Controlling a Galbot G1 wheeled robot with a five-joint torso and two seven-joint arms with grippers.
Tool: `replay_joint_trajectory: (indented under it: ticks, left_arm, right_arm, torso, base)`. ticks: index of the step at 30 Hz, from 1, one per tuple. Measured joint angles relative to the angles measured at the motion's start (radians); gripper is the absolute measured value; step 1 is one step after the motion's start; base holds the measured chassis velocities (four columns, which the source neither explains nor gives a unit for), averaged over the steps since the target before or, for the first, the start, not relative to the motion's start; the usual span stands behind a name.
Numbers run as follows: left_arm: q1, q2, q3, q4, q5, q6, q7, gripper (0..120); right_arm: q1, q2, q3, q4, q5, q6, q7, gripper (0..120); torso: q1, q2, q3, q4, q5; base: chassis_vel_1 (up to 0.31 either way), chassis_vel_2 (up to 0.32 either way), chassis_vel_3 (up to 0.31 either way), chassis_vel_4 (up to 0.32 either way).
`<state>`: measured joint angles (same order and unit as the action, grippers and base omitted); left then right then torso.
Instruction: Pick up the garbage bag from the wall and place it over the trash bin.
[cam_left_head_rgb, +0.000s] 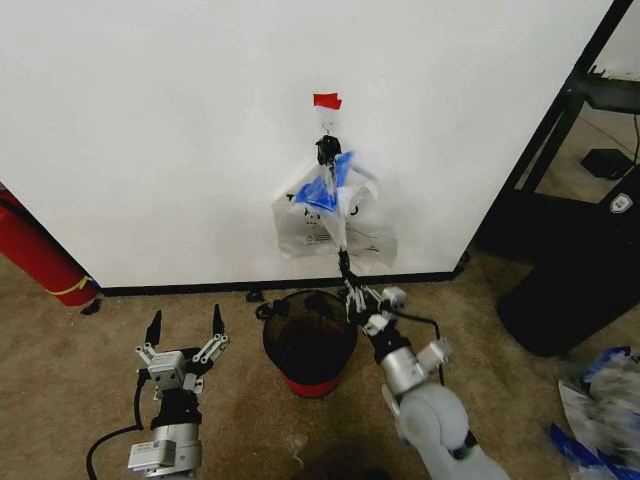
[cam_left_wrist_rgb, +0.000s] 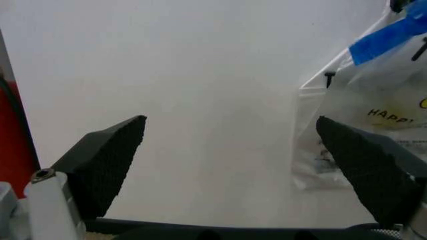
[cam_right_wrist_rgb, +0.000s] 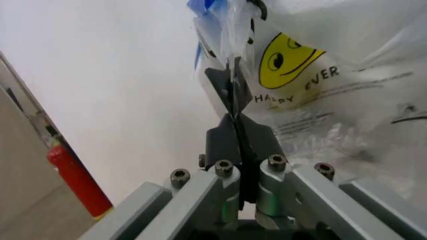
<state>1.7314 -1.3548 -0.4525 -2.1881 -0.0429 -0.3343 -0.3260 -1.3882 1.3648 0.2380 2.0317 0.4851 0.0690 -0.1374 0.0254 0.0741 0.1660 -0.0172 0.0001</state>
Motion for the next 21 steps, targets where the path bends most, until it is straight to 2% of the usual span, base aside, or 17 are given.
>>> replay_joint_trajectory:
  ticks: [10, 21]
  left_arm:
    - [0.004, 0.002, -0.001, 0.002, -0.016, -0.01, -0.003, 100]
    - [0.003, 0.003, 0.003, 0.002, -0.016, -0.01, -0.003, 100]
  right_arm:
    - [-0.201, 0.017, 0.051, 0.069, -0.135, 0.113, -0.042, 0]
    - [-0.316, 0.025, 0.061, 0.077, -0.191, 0.208, -0.044, 0]
  torso:
    - [0.0, 0.0, 0.0, 0.0, -0.0001]
    - [0.0, 0.0, 0.0, 0.0, -0.0001]
  base:
    - [0.0, 0.0, 0.0, 0.0]
    - [0.0, 0.0, 0.0, 0.0]
